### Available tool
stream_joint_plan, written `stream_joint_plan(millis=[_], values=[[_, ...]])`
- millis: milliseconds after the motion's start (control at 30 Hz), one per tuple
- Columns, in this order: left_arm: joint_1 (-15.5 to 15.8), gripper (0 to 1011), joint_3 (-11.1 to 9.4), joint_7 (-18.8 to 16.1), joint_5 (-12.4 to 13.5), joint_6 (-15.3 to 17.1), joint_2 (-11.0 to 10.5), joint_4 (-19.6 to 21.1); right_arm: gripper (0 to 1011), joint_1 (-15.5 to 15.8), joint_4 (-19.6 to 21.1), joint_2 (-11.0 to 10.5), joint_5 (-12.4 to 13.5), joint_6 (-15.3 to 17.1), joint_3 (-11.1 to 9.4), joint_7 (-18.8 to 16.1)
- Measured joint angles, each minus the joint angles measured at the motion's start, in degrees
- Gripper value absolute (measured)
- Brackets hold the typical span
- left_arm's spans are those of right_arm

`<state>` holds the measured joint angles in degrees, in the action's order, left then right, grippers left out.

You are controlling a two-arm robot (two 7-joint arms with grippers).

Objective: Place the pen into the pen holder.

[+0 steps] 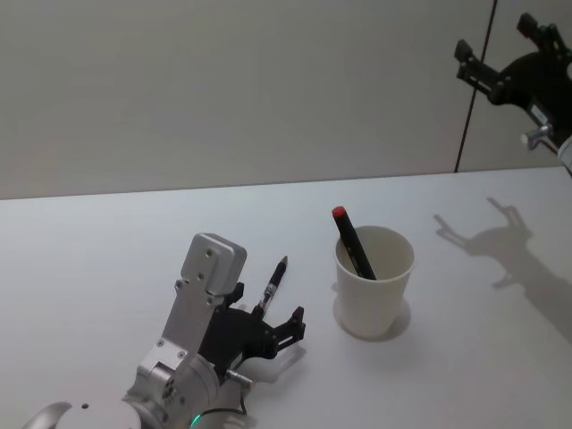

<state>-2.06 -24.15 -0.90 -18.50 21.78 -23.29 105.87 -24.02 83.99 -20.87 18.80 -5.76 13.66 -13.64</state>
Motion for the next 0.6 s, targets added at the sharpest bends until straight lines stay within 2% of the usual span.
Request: stream_joint_plan(millis=[333, 600], values=[[-0.33, 1001, -0.07, -0.14, 0.99, 0.02, 0.29, 0.14, 1002, 0.0, 0.0, -0.01, 0.0, 0.0, 0.0, 0.0], [-0.33, 1001, -0.18, 1.04, 2.81, 0.6, 0.27, -0.02, 1001, 0.0, 0.0, 0.0, 0.0, 0.0, 0.0, 0.0]])
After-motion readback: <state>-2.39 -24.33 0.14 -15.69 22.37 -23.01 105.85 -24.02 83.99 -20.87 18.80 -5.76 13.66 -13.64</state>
